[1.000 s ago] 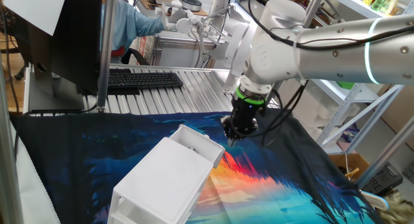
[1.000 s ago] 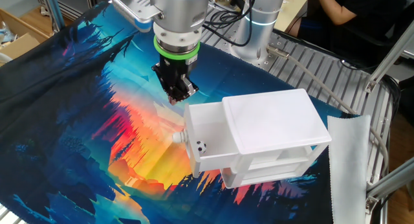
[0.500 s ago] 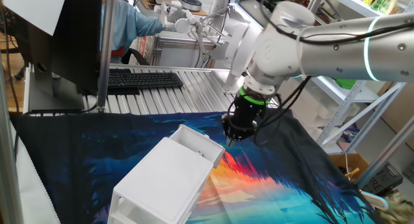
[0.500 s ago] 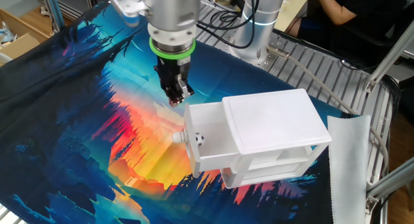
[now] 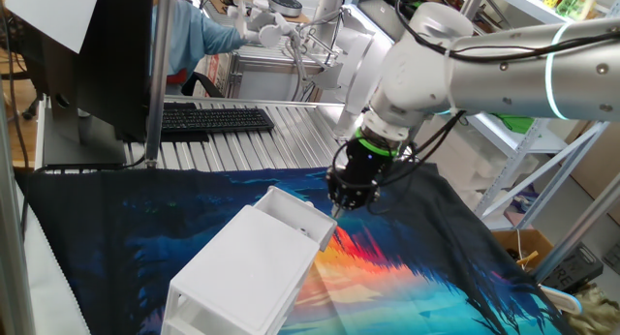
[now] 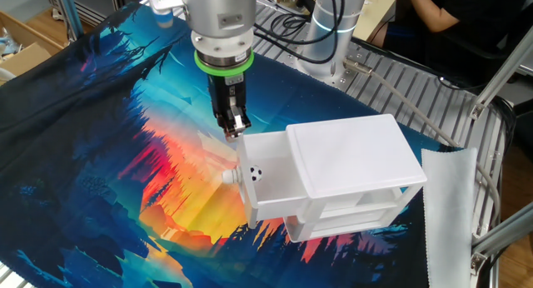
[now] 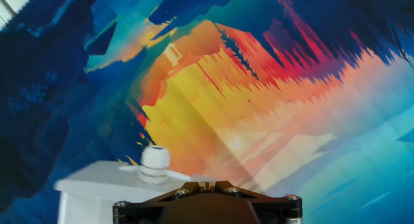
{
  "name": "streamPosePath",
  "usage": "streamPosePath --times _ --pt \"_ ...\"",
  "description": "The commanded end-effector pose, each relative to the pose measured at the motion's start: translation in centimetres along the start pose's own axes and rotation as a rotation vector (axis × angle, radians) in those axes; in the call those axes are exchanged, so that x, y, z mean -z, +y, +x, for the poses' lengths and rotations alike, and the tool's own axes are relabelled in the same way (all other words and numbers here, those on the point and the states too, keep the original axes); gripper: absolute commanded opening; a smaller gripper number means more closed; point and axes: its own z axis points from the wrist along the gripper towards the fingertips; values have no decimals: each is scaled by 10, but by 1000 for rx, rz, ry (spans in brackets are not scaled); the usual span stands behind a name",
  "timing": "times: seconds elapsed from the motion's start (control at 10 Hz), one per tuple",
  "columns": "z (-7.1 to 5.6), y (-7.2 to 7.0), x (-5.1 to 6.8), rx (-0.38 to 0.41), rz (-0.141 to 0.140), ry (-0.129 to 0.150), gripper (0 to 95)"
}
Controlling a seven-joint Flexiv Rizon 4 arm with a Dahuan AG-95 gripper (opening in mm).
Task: Grasp the handle and close the drawer
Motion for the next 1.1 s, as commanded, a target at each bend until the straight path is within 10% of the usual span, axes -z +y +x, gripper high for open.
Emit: streamPosePath --times 0.1,1.1 --pt "-5 2 -1 6 3 -2 0" --pt "-9 19 -9 -8 28 -24 0"
